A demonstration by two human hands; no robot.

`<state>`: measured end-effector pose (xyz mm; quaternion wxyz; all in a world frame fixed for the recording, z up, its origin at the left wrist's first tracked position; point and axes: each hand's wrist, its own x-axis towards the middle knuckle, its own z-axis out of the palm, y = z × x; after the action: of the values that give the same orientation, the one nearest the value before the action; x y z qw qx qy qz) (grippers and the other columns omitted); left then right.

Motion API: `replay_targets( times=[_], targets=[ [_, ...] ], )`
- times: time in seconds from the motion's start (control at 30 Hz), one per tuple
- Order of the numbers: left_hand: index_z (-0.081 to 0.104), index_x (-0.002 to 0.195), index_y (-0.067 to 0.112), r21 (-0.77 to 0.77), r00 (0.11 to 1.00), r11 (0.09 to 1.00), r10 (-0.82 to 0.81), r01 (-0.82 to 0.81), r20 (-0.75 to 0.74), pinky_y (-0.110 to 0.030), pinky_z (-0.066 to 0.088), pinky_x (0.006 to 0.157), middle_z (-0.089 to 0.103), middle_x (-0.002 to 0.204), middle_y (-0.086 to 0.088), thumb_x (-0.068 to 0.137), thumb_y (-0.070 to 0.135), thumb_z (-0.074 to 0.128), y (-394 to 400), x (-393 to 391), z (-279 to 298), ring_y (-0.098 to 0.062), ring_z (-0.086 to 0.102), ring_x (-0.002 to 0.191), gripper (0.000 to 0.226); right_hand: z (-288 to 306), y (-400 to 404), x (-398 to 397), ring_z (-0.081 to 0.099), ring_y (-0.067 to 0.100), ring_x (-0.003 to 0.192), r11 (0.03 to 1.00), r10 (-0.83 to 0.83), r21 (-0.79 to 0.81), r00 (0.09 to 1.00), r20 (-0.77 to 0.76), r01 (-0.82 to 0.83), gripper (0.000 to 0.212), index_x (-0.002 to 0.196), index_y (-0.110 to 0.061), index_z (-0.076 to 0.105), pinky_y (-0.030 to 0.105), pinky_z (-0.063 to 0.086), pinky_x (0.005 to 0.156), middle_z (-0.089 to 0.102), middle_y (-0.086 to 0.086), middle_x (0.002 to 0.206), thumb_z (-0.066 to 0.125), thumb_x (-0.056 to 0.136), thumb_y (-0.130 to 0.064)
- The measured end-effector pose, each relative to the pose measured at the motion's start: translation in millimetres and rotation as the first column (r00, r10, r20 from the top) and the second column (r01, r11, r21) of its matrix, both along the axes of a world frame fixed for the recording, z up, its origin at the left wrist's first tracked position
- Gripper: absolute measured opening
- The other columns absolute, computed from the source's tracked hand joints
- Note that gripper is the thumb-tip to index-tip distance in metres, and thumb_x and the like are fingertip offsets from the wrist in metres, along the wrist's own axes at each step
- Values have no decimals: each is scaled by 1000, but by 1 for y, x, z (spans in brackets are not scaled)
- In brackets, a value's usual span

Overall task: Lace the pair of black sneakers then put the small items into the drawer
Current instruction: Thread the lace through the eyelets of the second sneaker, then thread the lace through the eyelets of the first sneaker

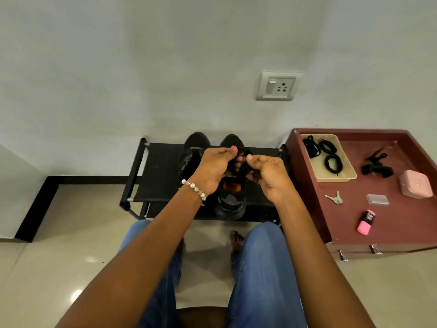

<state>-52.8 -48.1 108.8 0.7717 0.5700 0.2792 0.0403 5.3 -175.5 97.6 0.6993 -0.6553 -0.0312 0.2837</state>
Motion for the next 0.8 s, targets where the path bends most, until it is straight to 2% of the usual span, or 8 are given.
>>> replay_targets(
  times=[0.07,0.13,0.3,0.4,0.47,0.57,0.7,0.8],
  targets=[
    [72,97,9,148,999,988,-30,35,-39,-32,53,81,72,92,-6,96,21,59,-23,23,-5,-17,66,87,18,-5,-23,19,66,17,78,995,-97,-25,994,-45,96,17,83,-10,70,27,51,68,72,5,78,59,95,-13],
    [70,108,10,183,999,983,-29,33,-28,-31,53,82,72,104,-8,96,18,59,-33,34,-10,-19,67,94,19,-5,-36,30,61,17,73,986,-165,-45,982,-96,161,19,79,-12,67,27,48,62,68,5,78,58,96,-12],
    [56,128,7,-50,956,957,-288,286,-46,-38,51,94,66,121,-8,102,5,42,-91,97,-22,-26,66,106,30,-21,-114,102,56,12,63,889,-448,-159,887,-115,429,21,76,-17,59,26,42,54,63,-4,67,57,96,-11],
    [53,131,8,-86,934,934,-352,346,-66,-40,50,95,64,126,-6,101,0,37,-116,131,-34,-26,64,109,35,-33,-147,138,47,9,57,814,-507,-320,862,14,484,17,77,-16,60,22,35,53,58,-4,64,60,93,-11],
    [58,124,12,-26,923,928,-371,371,-100,-36,52,87,66,120,-4,100,2,41,-128,147,-44,-22,66,101,31,-42,-160,157,48,10,62,780,-457,-417,880,130,467,16,78,-9,62,23,35,55,55,0,68,59,93,-8],
    [66,105,17,61,931,939,-323,337,-170,-27,52,66,71,107,-3,96,6,50,-140,168,-62,-14,64,76,21,-59,-171,183,49,20,77,726,-288,-563,918,272,395,13,85,3,64,29,38,65,53,6,73,61,92,-8],
    [69,96,17,83,944,963,-232,257,-236,-20,48,51,73,96,-2,95,6,50,-138,181,-81,-9,61,60,22,-82,-170,211,45,19,65,653,-97,-713,962,254,255,21,74,0,63,33,37,63,49,4,63,64,90,-14],
    [69,99,15,83,948,972,-194,221,-253,-19,46,48,73,92,-2,95,6,50,-132,186,-90,-9,60,59,22,-96,-165,228,54,23,75,605,33,-783,978,205,144,27,73,2,63,38,42,73,59,8,72,62,89,-19]
  ],
)
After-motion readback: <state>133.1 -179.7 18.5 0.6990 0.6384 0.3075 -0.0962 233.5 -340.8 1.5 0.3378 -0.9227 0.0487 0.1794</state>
